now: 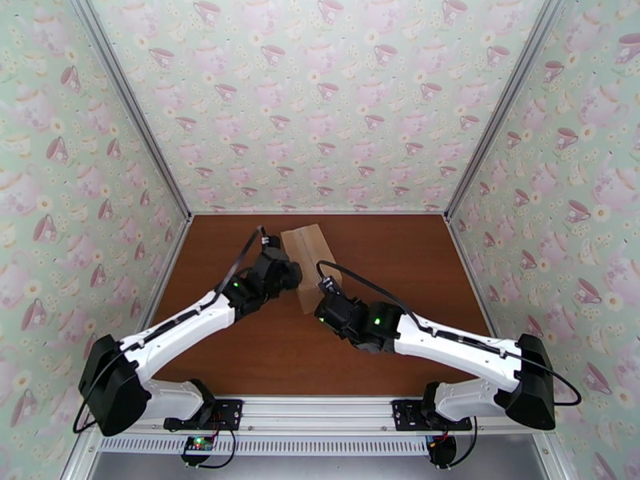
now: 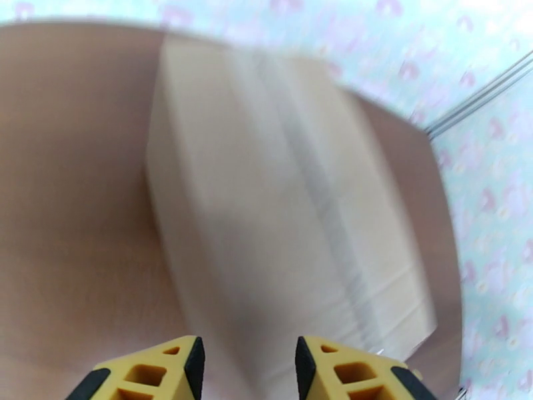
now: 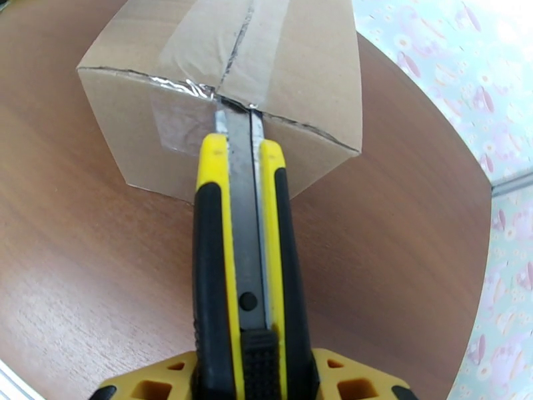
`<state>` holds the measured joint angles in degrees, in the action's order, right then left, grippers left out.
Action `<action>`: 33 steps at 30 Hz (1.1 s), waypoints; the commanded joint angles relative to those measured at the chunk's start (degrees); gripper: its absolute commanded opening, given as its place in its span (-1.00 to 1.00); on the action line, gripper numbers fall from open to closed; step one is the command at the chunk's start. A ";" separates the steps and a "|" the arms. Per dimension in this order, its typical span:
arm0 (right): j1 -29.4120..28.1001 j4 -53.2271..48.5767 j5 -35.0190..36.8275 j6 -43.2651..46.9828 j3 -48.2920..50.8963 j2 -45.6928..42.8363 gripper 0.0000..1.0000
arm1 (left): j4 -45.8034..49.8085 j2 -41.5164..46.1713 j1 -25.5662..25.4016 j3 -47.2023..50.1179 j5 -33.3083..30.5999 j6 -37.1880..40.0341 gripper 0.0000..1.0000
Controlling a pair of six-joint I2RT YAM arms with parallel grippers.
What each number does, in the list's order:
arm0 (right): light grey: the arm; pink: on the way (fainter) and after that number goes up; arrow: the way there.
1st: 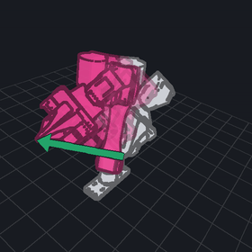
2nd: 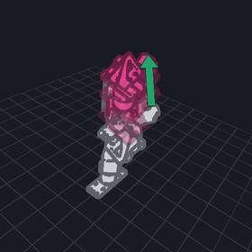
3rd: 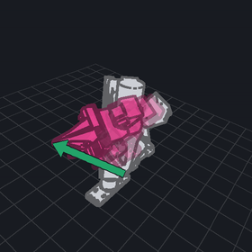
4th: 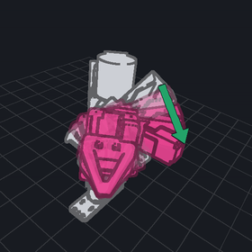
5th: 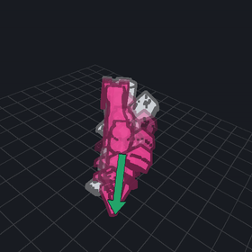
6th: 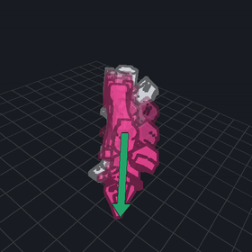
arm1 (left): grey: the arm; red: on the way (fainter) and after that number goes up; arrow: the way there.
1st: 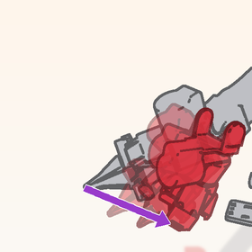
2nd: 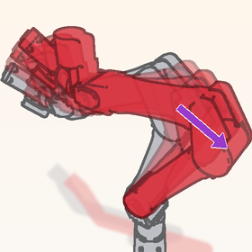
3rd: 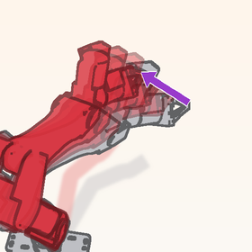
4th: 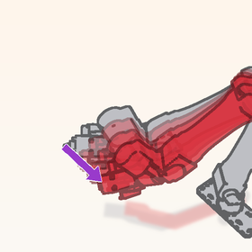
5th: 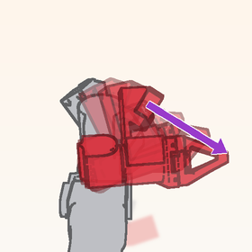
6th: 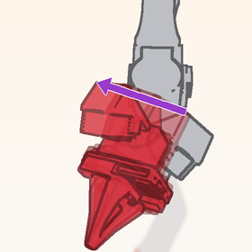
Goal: Unpack the express box
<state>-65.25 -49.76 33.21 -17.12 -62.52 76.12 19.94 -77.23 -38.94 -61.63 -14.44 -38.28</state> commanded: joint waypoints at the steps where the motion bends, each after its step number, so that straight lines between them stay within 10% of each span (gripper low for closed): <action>1: -0.75 -1.24 -3.60 2.72 -0.52 0.52 -1.00 | 0.17 0.14 1.66 -3.33 -0.74 4.97 -0.12; 20: -0.75 -5.69 -2.28 -2.83 -6.79 4.67 -1.00 | 2.07 -19.88 17.22 -19.58 2.86 14.43 -0.15; 33: -1.37 -13.54 1.95 -7.78 -12.14 9.14 -1.00 | 3.94 1.45 18.55 0.55 2.89 2.74 -0.20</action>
<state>-66.06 -59.09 32.84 -22.96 -72.42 83.74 22.24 -80.25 -19.33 -63.75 -12.86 -31.14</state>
